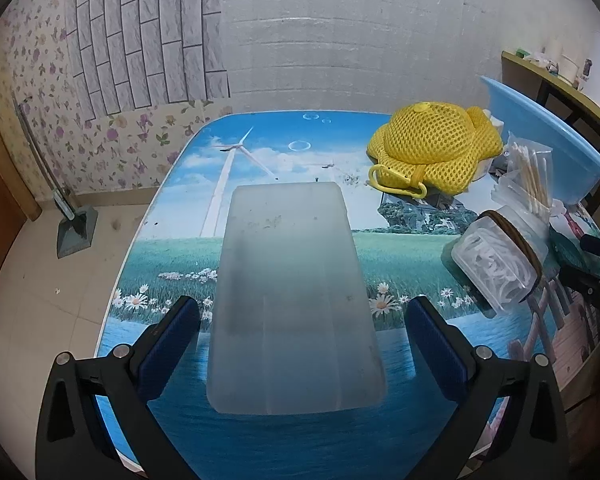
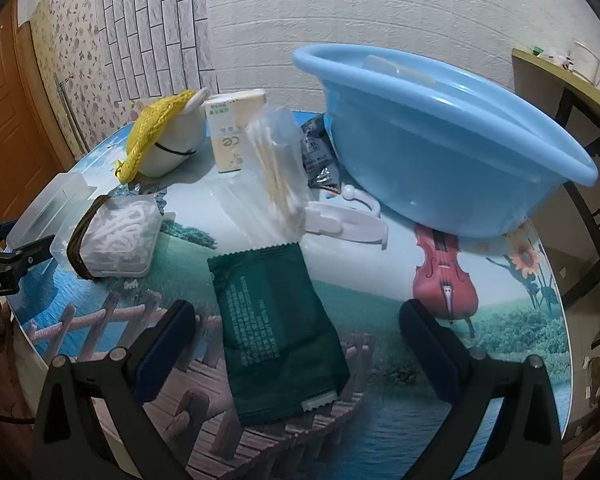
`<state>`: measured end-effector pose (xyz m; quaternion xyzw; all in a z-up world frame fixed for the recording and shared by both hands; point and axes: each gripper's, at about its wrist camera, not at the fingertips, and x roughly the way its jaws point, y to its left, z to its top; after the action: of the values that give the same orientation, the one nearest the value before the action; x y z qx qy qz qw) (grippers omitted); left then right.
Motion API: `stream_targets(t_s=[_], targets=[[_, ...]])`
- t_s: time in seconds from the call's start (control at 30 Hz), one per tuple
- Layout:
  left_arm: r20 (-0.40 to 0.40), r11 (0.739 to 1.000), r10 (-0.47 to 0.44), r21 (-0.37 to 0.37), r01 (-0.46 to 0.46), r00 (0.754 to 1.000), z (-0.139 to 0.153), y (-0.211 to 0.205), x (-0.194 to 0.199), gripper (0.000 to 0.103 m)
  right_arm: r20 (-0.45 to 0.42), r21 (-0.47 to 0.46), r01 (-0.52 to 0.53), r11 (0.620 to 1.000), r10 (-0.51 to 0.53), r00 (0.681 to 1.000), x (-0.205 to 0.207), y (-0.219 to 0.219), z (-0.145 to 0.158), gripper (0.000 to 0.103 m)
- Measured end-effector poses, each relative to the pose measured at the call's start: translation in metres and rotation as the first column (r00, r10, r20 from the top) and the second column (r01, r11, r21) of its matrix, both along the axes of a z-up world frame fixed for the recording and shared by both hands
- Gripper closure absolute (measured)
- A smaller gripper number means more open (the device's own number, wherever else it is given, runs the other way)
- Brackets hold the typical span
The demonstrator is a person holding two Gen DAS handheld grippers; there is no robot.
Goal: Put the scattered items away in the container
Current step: 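Hold the frosted box up with the left tool while the right tool lowers onto the green packet, then close the right tool on the green packet while the left tool carries the frosted box toward the basin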
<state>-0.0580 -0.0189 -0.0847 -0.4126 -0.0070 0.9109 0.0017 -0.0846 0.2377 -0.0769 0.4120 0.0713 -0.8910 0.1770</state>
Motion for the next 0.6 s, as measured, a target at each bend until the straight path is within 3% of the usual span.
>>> stream_targets(t_s=[0.33,0.43,0.53,0.6], targets=[[-0.012,1.0,-0.003,-0.002,0.003,1.0,0.0,0.001,0.004,0.0,-0.029,-0.014,0.006,1.0,-0.006,1.0,0.007,0.006,-0.004,0.001],[-0.022,1.0,-0.004,-0.001,0.004,1.0,0.0,0.001,0.004,0.0,-0.047,-0.02,0.0,1.0,-0.001,0.999,0.009,0.004,-0.001,0.014],[-0.023,1.0,-0.009,0.005,0.009,1.0,0.0,0.0,0.004,0.0,-0.059,-0.027,-0.004,1.0,0.002,0.998,0.01,0.005,0.002,0.037],[-0.028,1.0,-0.016,0.008,0.016,0.999,0.001,0.0,0.005,0.006,-0.063,-0.029,-0.01,1.0,0.008,0.998,0.012,0.005,0.003,0.046]])
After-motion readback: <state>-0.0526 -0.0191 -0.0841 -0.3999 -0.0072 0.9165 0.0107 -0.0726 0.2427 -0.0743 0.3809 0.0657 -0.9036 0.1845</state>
